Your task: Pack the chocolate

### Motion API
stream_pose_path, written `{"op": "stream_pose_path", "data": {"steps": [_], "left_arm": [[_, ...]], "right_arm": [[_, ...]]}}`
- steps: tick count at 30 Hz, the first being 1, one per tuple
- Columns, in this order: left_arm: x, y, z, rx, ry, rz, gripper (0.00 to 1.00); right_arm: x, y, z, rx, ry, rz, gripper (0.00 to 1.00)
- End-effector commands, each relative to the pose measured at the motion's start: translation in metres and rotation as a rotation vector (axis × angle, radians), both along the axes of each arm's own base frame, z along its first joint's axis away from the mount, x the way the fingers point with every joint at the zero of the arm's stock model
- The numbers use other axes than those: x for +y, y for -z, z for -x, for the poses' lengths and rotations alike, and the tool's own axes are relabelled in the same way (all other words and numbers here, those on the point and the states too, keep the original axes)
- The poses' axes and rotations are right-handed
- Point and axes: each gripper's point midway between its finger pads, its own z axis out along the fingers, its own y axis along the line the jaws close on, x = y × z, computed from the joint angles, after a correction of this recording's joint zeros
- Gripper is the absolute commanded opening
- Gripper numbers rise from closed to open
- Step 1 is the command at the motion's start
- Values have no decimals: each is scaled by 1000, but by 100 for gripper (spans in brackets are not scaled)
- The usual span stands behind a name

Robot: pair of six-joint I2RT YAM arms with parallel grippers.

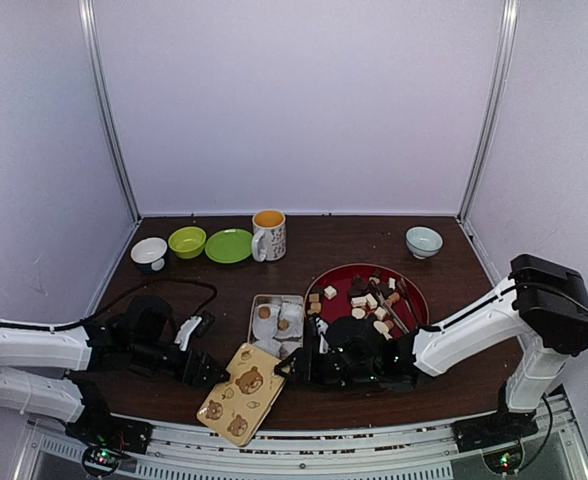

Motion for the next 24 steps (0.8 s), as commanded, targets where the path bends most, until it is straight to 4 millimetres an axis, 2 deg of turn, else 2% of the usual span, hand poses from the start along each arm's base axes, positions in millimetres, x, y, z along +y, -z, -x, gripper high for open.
{"op": "stream_pose_path", "data": {"steps": [1,10,13,18,24], "left_arm": [[-12,-6,-4,-24,22,62,60],[-16,1,-1,12,31,80,45],[-17,0,-1,10,33,83,37],[-20,-7,-1,11,40,98,27],[-21,-25,-4,-5,25,118,24]], "right_arm": [[10,-12,-2,-4,7,-49,45],[15,-10,0,18,-1,-64,35],[15,-10,-1,17,0,-68,32],[13,-18,-3,11,14,-108,14],[9,-29,-10,5,31,-149,4]]}}
